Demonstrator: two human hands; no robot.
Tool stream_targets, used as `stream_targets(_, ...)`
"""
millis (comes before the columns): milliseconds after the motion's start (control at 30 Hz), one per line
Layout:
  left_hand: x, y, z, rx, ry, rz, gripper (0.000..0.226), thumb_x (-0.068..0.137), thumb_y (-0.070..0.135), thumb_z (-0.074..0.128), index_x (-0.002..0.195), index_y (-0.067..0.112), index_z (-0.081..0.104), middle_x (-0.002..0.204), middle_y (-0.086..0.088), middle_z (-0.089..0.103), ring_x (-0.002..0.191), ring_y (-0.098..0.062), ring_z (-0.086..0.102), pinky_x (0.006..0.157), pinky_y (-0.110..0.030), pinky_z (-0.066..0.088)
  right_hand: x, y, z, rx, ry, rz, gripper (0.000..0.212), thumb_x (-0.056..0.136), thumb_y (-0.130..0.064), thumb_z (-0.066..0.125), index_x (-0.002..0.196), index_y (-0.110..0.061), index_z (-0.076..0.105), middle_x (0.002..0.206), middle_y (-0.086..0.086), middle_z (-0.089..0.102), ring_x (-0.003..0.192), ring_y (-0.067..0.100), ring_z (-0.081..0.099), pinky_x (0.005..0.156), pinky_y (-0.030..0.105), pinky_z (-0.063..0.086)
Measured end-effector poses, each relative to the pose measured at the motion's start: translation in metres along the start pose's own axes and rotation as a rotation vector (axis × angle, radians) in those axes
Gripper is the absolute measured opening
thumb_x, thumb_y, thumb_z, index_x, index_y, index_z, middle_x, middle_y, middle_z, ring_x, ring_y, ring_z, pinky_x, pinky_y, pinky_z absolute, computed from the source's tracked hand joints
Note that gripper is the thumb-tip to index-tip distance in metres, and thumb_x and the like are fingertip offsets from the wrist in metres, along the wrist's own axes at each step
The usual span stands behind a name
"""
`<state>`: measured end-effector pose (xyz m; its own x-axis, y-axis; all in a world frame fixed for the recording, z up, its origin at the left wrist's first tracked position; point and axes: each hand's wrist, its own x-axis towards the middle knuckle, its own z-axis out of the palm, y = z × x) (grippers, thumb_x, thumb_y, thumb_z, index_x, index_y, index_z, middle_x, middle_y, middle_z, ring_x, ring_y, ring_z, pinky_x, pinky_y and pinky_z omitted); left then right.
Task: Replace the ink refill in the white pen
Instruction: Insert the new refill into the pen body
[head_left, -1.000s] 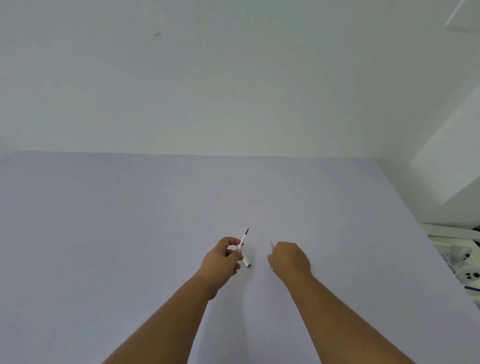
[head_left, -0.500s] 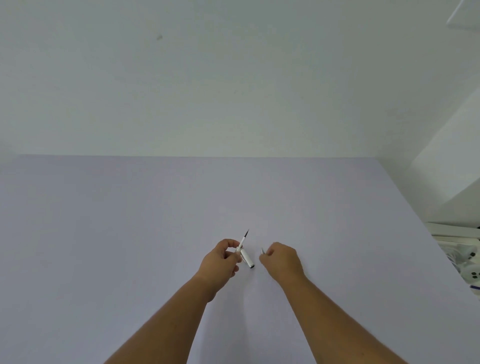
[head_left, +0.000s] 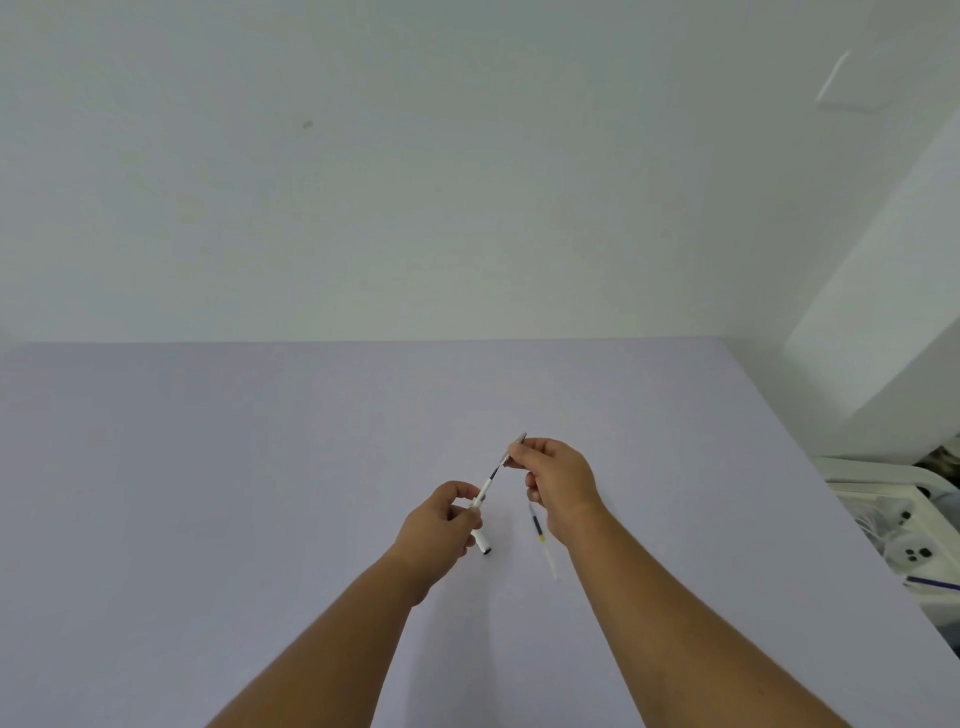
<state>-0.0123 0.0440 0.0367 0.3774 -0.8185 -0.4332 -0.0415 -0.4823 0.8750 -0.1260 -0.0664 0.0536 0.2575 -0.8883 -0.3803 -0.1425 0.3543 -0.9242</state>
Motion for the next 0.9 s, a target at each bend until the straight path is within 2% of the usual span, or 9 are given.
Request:
stream_targets(167, -0.002, 0.005, 0.002, 0.015, -0.010, 0.011, 0.018, 0.093, 0.017, 0.049, 0.101, 0.029, 0.059, 0.087, 0.000, 0.066, 0.077, -0.016, 0.061, 0.074, -0.025, 0.052, -0.004, 0.001, -0.002, -0.028, -0.033, -0.006, 0.011, 0.081, -0.022, 0.069, 0.084, -0.011, 0.069, 0.079, 0.003, 0.076, 0.051, 0.010, 0.042, 0.048, 0.020, 0.041)
stream_targets(367, -0.003, 0.009, 0.004, -0.008, 0.018, 0.038, 0.017, 0.094, 0.019, 0.049, 0.107, 0.026, 0.057, 0.090, 0.000, 0.068, 0.075, -0.014, 0.061, 0.072, -0.023, 0.053, -0.010, 0.005, -0.001, -0.135, -0.108, -0.039, 0.011, 0.082, -0.023, 0.067, 0.090, -0.016, 0.069, 0.081, 0.001, 0.075, 0.059, 0.011, 0.048, 0.052, 0.022, 0.042)
stream_targets(500, -0.003, 0.011, 0.005, -0.037, 0.050, 0.025, 0.012, 0.093, 0.020, 0.053, 0.104, 0.018, 0.058, 0.092, -0.001, 0.069, 0.077, -0.014, 0.062, 0.075, -0.026, 0.052, -0.012, 0.008, -0.001, -0.132, -0.178, -0.039, 0.006, 0.081, -0.023, 0.067, 0.084, -0.024, 0.072, 0.075, -0.003, 0.073, 0.058, 0.011, 0.046, 0.051, 0.021, 0.040)
stream_targets(633, -0.002, 0.012, 0.005, -0.027, 0.046, 0.031, 0.007, 0.093, 0.021, 0.054, 0.098, 0.018, 0.059, 0.092, 0.000, 0.069, 0.076, -0.013, 0.061, 0.073, -0.025, 0.051, -0.012, 0.007, -0.004, -0.131, -0.230, -0.014, 0.006, 0.081, -0.024, 0.069, 0.082, -0.020, 0.073, 0.072, -0.005, 0.071, 0.058, 0.011, 0.044, 0.049, 0.019, 0.039)
stream_targets(767, -0.001, 0.014, 0.003, -0.015, 0.052, 0.054, 0.006, 0.092, 0.021, 0.056, 0.095, 0.019, 0.059, 0.089, 0.001, 0.069, 0.074, -0.013, 0.061, 0.072, -0.026, 0.050, -0.010, 0.004, 0.000, -0.175, -0.194, 0.016, 0.017, 0.077, -0.029, 0.073, 0.076, -0.014, 0.065, 0.073, 0.000, 0.063, 0.055, 0.013, 0.042, 0.049, 0.023, 0.037)
stream_targets(900, 0.000, 0.014, 0.002, -0.009, 0.051, 0.052, 0.005, 0.091, 0.019, 0.056, 0.094, 0.017, 0.060, 0.088, 0.001, 0.069, 0.072, -0.013, 0.060, 0.074, -0.029, 0.049, -0.012, 0.004, 0.005, -0.149, -0.220, 0.011, 0.011, 0.081, -0.027, 0.069, 0.078, -0.017, 0.066, 0.073, -0.002, 0.060, 0.055, 0.012, 0.041, 0.049, 0.022, 0.036)
